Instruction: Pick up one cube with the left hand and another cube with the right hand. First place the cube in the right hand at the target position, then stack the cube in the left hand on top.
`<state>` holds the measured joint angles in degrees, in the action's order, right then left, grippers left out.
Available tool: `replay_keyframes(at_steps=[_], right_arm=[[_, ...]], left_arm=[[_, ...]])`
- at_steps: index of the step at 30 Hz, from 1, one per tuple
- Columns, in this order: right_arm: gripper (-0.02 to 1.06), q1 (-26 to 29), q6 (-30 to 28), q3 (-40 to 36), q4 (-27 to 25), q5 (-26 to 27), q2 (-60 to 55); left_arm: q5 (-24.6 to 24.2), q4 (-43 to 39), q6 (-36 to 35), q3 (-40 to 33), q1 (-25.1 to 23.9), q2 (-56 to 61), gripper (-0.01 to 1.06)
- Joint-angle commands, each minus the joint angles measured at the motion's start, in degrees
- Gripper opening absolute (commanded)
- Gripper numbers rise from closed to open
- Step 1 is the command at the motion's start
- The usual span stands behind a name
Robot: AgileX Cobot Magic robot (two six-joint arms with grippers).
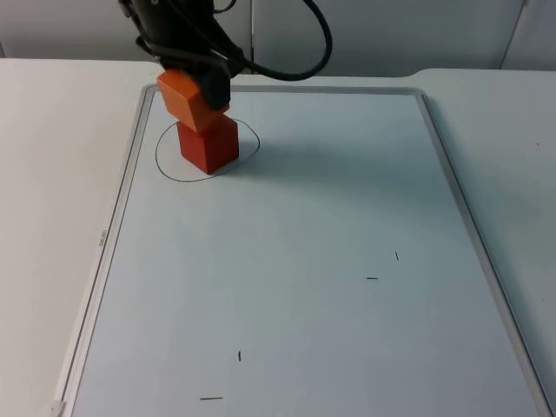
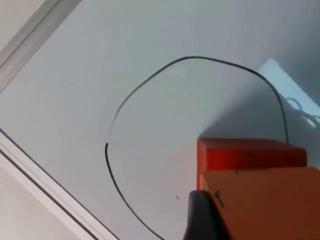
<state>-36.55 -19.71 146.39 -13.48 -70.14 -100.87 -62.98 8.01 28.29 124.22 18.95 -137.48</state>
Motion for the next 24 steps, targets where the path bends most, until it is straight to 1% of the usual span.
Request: replay_keyframes(at_steps=[1,5,12,22,23,24], right_arm=[[0.77,0.05,-0.44,-0.28,-0.44,0.17,0.04],[0.77,0.05,-0.44,-0.28,-0.44,0.17,0.04],[0.77,0.05,-0.44,-0.28,-0.32,0.17,0.04],[0.77,0.05,-0.44,-0.28,0.12,0.17,0.04],[0.77,0.05,-0.44,-0.28,0.12,0.17,0.04],[0.77,0.05,-0.44,-0.28,0.12,0.17,0.04]], left_arm=[[0.68,0.88,0.27,0.61,0.07,0.15,0.0],[0.68,0.88,0.27,0.61,0.07,-0.23,0.0],[-1.53,1.16,0.27,0.61,0.07,-2.48,0.0],[-0.03,2.44,0.27,0.61,0.07,-2.48,0.0],[0.26,2.6,0.27,0.61,0.07,-2.48,0.01],[0.53,2.7,0.27,0.61,0.07,-2.48,0.05]])
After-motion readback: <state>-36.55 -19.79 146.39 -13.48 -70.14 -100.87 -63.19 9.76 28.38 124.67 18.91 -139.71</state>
